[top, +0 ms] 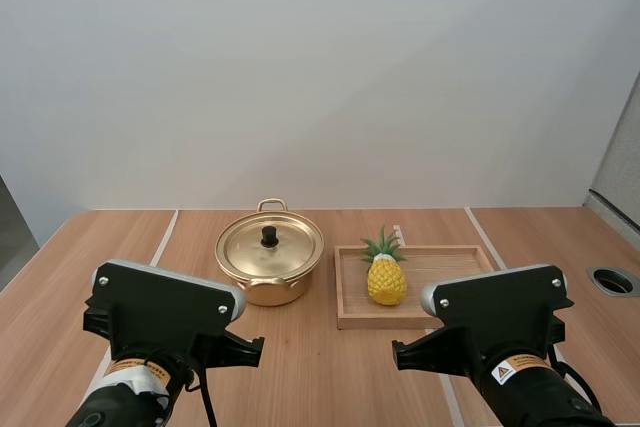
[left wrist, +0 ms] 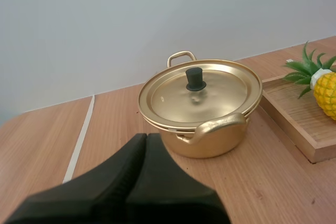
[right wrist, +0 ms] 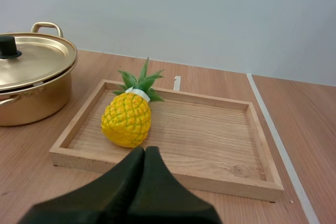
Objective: Open the pot, put the grape inside, and close it
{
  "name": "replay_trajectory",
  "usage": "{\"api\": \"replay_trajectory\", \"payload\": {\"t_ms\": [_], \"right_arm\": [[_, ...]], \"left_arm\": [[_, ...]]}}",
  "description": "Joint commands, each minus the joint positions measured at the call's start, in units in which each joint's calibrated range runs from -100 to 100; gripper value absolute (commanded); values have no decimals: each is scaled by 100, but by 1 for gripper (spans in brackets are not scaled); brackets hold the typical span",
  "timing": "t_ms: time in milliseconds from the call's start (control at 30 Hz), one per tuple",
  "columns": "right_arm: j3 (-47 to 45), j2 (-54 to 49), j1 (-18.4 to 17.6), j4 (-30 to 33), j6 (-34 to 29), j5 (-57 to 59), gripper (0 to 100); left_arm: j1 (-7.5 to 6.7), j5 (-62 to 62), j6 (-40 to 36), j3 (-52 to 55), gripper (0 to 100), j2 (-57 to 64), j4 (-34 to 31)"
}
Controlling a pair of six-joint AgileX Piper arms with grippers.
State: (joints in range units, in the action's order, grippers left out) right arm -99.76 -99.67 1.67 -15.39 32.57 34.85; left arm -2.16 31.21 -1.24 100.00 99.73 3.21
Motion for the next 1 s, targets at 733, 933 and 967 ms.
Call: {"api": "replay_trajectory", "payload": {"t_ms": [733,933,967], "right_arm": [[-24,-33,-225,1745,-2460,-304,0],[-24,-33,-225,1745,-1904,-375,0],[-24,-33,-225,1745,-1904,-375,0]], "left_arm": [[-1,3,-11,0,0,27,-34],[-1,3,-11,0,0,27,-34],[-1,3,-11,0,0,27,-34]]}}
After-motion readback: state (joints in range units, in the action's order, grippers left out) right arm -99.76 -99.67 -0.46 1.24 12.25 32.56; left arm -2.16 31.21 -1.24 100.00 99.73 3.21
